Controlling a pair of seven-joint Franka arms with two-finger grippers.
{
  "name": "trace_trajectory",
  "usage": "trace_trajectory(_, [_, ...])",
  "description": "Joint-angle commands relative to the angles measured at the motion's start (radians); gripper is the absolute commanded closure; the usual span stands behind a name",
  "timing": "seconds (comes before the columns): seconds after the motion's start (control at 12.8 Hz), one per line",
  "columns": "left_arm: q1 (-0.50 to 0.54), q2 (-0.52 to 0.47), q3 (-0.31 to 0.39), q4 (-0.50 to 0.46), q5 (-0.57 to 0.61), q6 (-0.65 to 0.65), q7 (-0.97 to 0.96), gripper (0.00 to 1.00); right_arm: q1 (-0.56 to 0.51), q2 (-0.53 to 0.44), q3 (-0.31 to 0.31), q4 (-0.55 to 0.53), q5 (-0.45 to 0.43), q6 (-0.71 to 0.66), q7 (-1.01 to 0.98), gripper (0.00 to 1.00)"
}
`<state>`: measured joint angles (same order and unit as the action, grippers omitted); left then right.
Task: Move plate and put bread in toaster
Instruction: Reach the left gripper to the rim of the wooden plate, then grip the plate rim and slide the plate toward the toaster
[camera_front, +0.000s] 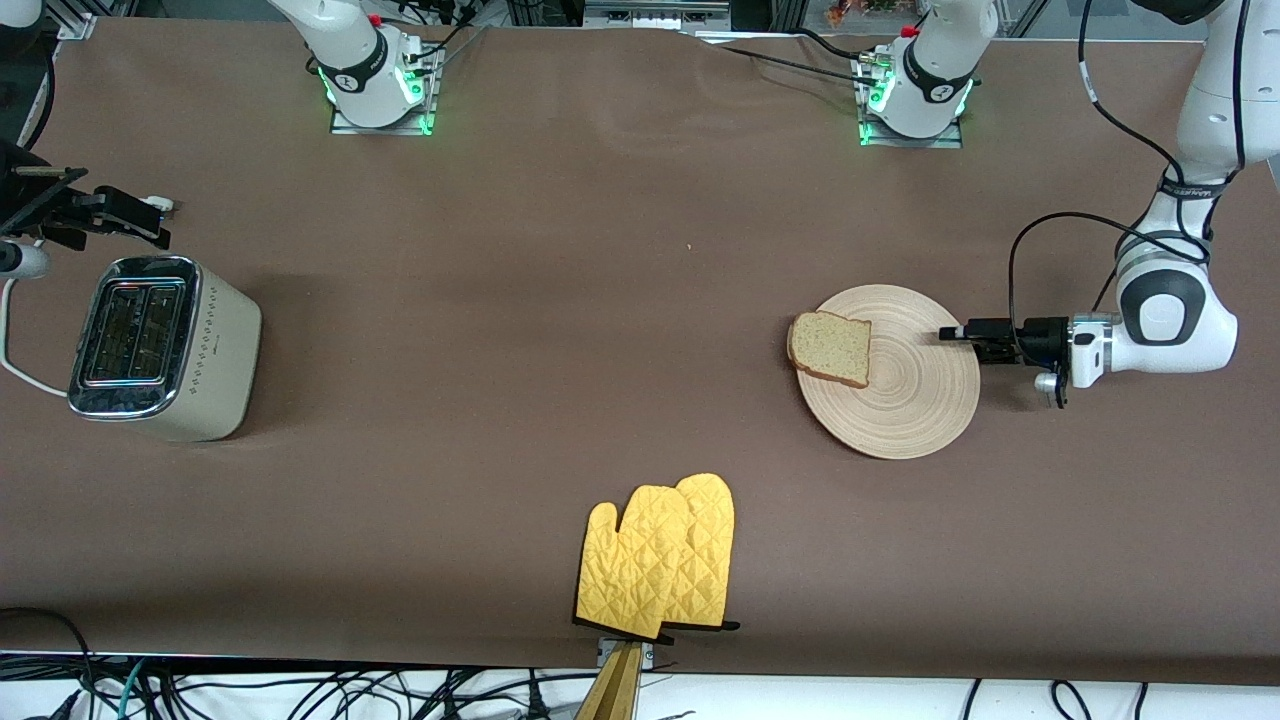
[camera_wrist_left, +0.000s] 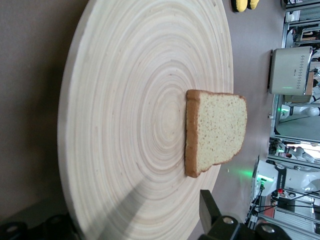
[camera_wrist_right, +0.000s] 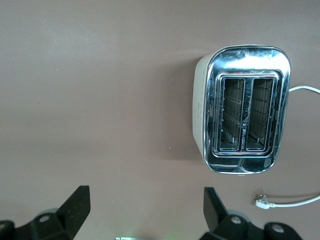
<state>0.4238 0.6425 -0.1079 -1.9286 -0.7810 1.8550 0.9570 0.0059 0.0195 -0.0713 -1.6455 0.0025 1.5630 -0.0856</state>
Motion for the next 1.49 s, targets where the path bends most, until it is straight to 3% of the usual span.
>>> trace_trajectory(0.0, [-0.005, 0.014, -0.004, 0.013, -0.037, 0.015, 0.022, 0.33, 0.0, 0.011, -0.001, 0.029, 0.013, -0.021, -0.01, 0.0])
trace_trajectory(0.24, [-0.005, 0.028, -0.004, 0.01, -0.037, 0.035, 0.025, 0.79, 0.0, 0.011, -0.001, 0.03, 0.013, -0.023, -0.011, 0.0])
trace_trajectory(0.31, [-0.005, 0.031, -0.004, 0.01, -0.035, 0.035, 0.025, 1.0, 0.0, 0.011, -0.001, 0.029, 0.013, -0.023, -0.011, 0.0])
trace_trajectory(0.94, [-0.002, 0.028, -0.006, 0.016, -0.035, -0.029, 0.013, 1.0, -0.001, 0.01, -0.001, 0.029, 0.013, -0.023, -0.013, 0.0])
trace_trajectory(1.18, [-0.002, 0.025, -0.015, 0.031, -0.064, -0.112, -0.139, 1.0, -0.001, 0.01, -0.001, 0.029, 0.013, -0.023, -0.013, 0.0])
trace_trajectory(1.41, [-0.005, 0.023, -0.085, 0.039, -0.109, -0.125, -0.182, 1.0, -0.004, 0.011, -0.002, 0.029, 0.013, -0.023, -0.014, 0.0])
